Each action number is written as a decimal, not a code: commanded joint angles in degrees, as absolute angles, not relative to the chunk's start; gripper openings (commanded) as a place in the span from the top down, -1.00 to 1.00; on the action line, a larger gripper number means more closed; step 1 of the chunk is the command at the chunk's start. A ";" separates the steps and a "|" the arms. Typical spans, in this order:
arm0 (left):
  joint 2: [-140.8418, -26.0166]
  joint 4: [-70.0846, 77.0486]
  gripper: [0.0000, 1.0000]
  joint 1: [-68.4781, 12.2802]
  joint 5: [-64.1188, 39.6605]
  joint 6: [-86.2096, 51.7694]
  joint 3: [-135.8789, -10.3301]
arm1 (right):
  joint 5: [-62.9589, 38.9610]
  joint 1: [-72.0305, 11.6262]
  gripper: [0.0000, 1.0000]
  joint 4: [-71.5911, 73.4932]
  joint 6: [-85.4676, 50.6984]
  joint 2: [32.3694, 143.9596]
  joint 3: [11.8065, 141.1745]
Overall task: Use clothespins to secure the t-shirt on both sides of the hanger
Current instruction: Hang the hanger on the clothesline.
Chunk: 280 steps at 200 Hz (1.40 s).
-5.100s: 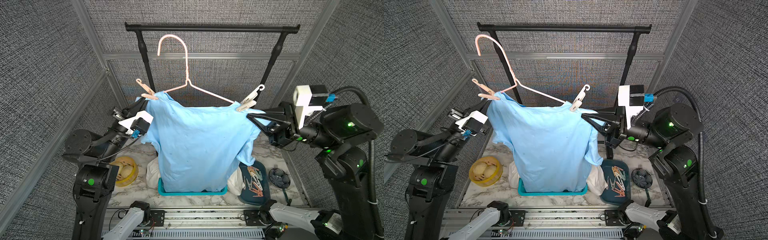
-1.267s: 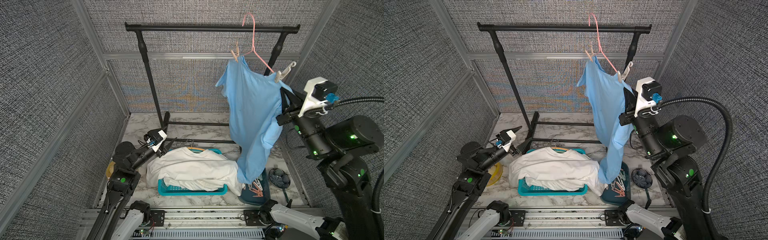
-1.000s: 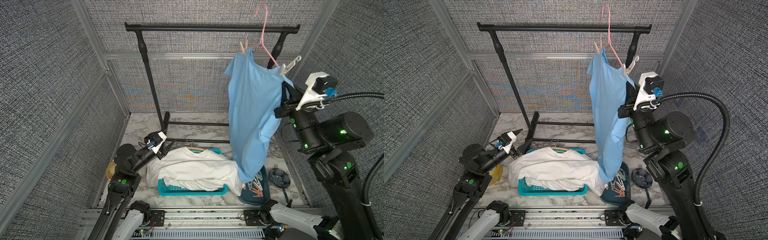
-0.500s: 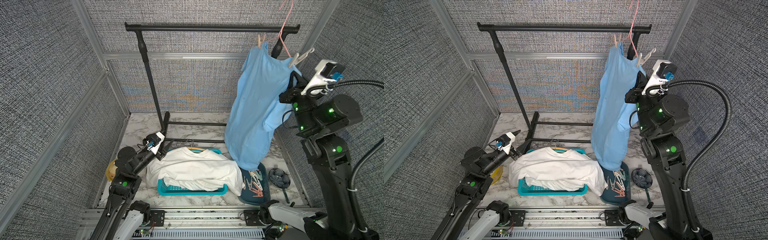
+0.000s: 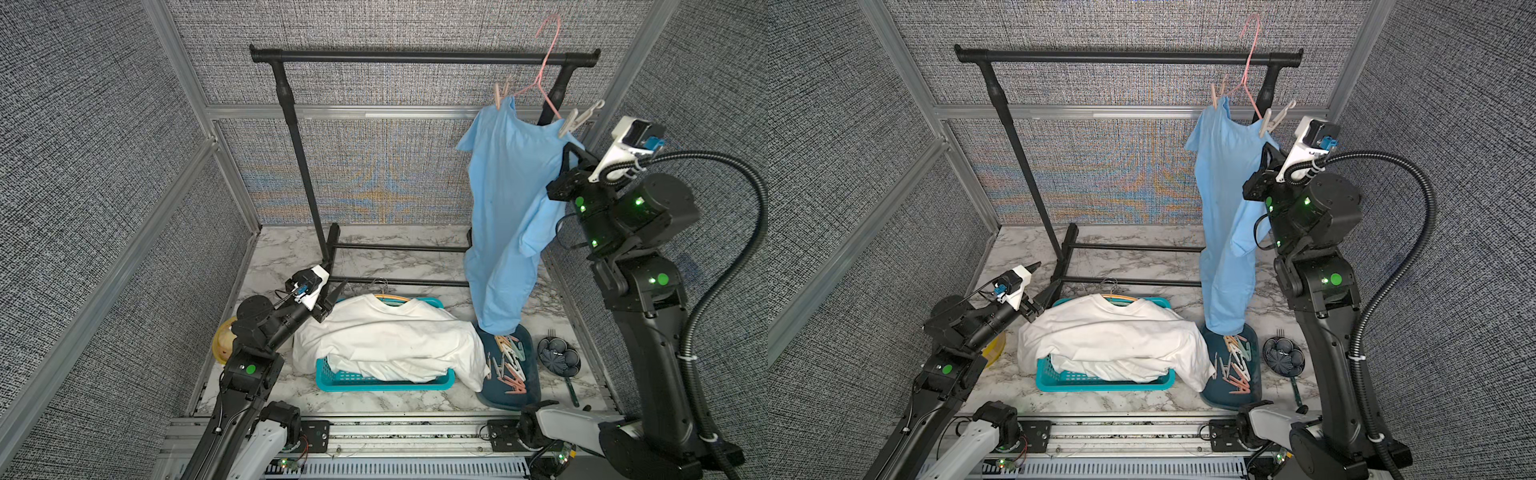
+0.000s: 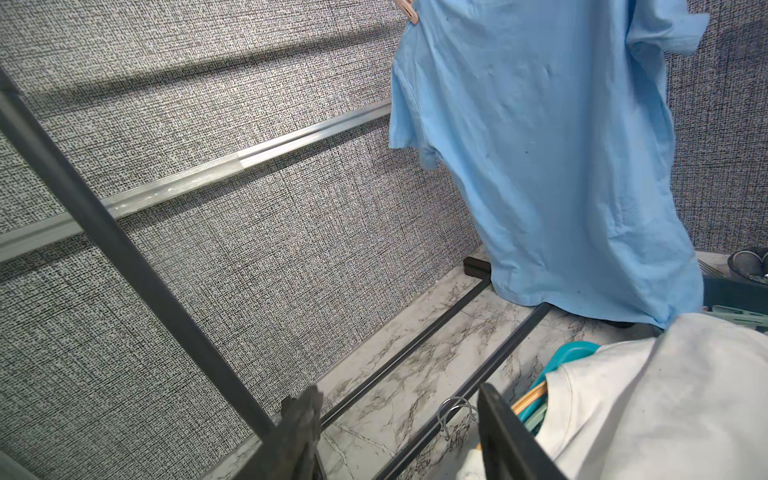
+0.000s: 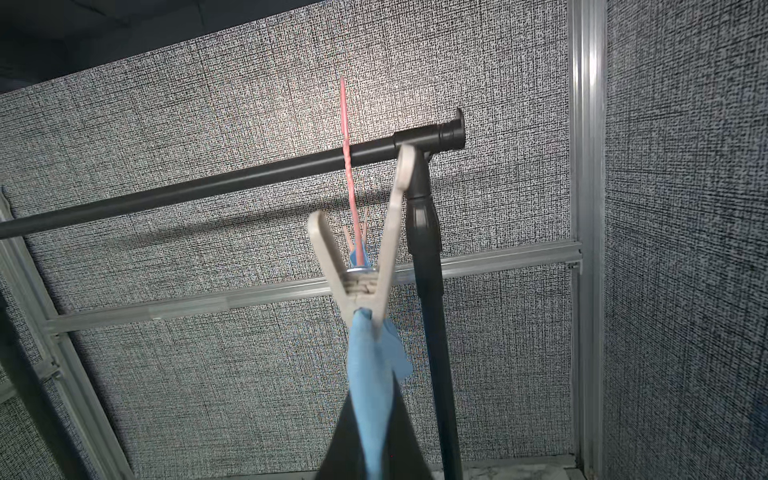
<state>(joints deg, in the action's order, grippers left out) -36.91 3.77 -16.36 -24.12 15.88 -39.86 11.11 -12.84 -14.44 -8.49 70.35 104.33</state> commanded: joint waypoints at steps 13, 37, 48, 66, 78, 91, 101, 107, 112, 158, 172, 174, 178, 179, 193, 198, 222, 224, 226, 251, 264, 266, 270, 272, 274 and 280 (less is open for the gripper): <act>-36.35 3.98 -0.20 -16.30 -22.94 16.26 -39.73 | 11.20 -12.83 1.00 -13.14 -10.32 70.14 103.30; -36.06 3.70 -0.20 -16.34 -23.02 16.17 -39.55 | 10.90 -12.84 1.00 -12.79 -10.89 69.31 101.86; -36.04 3.53 -0.20 -16.35 -22.90 16.26 -39.46 | 11.45 -12.83 1.00 -12.96 -10.90 69.08 101.23; -36.01 3.28 -0.20 -16.30 -22.76 16.26 -39.47 | 12.27 -12.83 1.00 -13.42 -10.64 68.96 100.53; -35.90 3.23 -0.20 -16.27 -22.67 16.26 -39.46 | 12.44 -12.85 1.00 -13.69 -10.55 68.91 99.99; -35.86 3.24 -0.20 -16.28 -22.48 16.26 -39.35 | 12.87 -12.83 1.00 -13.71 -10.38 68.82 99.46; -35.86 3.19 -0.20 -16.30 -22.21 16.26 -39.29 | 13.02 -12.88 1.00 -13.98 -10.03 68.88 99.19; -35.86 3.08 -0.20 -16.26 -21.92 16.34 -39.29 | 13.25 -12.83 1.00 -14.21 -9.81 68.91 99.01; -35.90 2.99 -0.20 -16.35 -21.69 16.35 -39.29 | 13.54 -12.84 1.00 -14.36 -9.57 68.91 98.84; -36.05 2.37 -0.20 -16.30 -21.09 16.78 -39.29 | 14.45 -11.72 1.00 -14.06 -8.17 69.13 97.21; -36.08 2.31 -0.20 -16.34 -21.09 16.79 -39.37 | 13.69 -10.72 1.00 -13.89 -8.17 69.47 97.22; -36.05 2.29 -0.20 -16.28 -20.96 16.79 -39.37 | 13.60 -10.50 1.00 -13.82 -8.17 69.51 97.21; -36.05 2.23 -0.20 -16.31 -20.94 16.72 -39.37 | 13.31 -10.16 1.00 -13.76 -8.24 69.60 97.30; -36.04 2.21 -0.20 -16.29 -20.97 16.71 -39.37 | 13.25 -10.05 1.00 -13.73 -8.25 69.61 97.34; -35.95 2.07 -0.20 -16.31 -20.93 16.79 -39.44 | 12.04 -8.75 1.00 -13.70 -8.58 69.94 97.64; -35.88 2.03 -0.20 -16.31 -20.92 16.71 -39.46 | 11.50 -8.31 1.00 -13.77 -8.76 70.04 97.81; -35.90 1.96 -0.20 -16.30 -20.70 16.70 -39.46 | 6.99 -7.02 1.00 -12.58 -8.88 70.38 97.44; -35.94 1.94 -0.20 -16.34 -20.73 16.70 -39.46 | 6.43 -6.90 1.00 -12.46 -8.88 70.39 97.40; -35.94 1.98 -0.20 -16.34 -20.74 16.70 -39.44 | 5.96 -6.80 1.00 -12.37 -8.83 70.46 97.39; -36.13 2.03 -0.20 -16.33 -21.10 16.09 -39.53 | 2.55 -6.68 1.00 -12.19 -9.48 71.03 97.65; -36.00 2.08 -0.20 -16.35 -21.26 15.84 -39.55 | 1.96 -6.68 1.00 -11.16 -9.77 71.02 97.63; -35.96 2.04 -0.20 -16.28 -21.31 15.83 -39.55 | 1.90 -6.68 1.00 -11.03 -9.77 71.02 97.64; -35.95 1.89 -0.20 -16.34 -21.32 15.90 -39.53 | 1.72 -6.68 1.00 -10.64 -9.76 71.09 97.79; -35.97 1.81 -0.20 -16.28 -21.35 15.91 -39.59 | 1.64 -6.68 1.00 -10.53 -9.76 71.14 97.97; -35.95 1.75 -0.20 -16.33 -21.35 15.91 -39.63 | 1.53 -6.68 1.00 -10.37 -9.76 71.18 98.06; -35.86 1.59 -0.20 -16.33 -21.33 15.91 -39.70 | 1.16 -6.68 1.00 -10.05 -9.76 71.35 98.59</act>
